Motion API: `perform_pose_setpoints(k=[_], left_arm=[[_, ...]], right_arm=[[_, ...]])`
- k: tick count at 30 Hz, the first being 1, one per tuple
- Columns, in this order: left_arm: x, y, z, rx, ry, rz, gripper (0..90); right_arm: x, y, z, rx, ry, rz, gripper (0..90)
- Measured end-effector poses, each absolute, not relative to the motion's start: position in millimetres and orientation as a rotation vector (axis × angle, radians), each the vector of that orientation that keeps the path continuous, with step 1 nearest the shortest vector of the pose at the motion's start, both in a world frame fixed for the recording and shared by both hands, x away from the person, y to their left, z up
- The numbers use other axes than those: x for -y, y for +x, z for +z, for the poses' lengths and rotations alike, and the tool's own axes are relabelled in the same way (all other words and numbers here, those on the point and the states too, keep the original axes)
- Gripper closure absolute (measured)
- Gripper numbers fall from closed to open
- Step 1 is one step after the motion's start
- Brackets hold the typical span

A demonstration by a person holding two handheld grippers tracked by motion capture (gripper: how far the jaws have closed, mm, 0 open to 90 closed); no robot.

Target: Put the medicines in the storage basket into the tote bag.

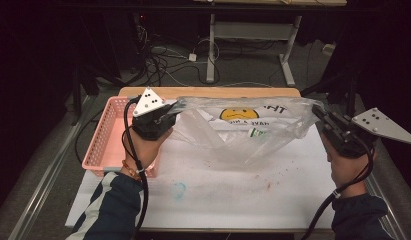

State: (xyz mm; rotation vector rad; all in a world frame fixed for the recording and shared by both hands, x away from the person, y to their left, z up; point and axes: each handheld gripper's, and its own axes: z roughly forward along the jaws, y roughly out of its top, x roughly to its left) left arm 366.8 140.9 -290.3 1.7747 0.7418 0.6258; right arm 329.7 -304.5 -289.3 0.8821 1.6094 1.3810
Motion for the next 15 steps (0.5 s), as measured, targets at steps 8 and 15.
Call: perform_pose_setpoints(k=[8,15], left_arm=[[-147.0,360.3,-271.7,-0.733,1.722,0.670,86.9],[-152.6,349.3,-254.5,-0.702,1.691,0.715,87.0]], right_arm=[[302.5,333.0,-283.3,-1.579,0.880,1.371,89.8],[297.1,330.8,-275.7,-1.563,0.855,1.368,89.8]])
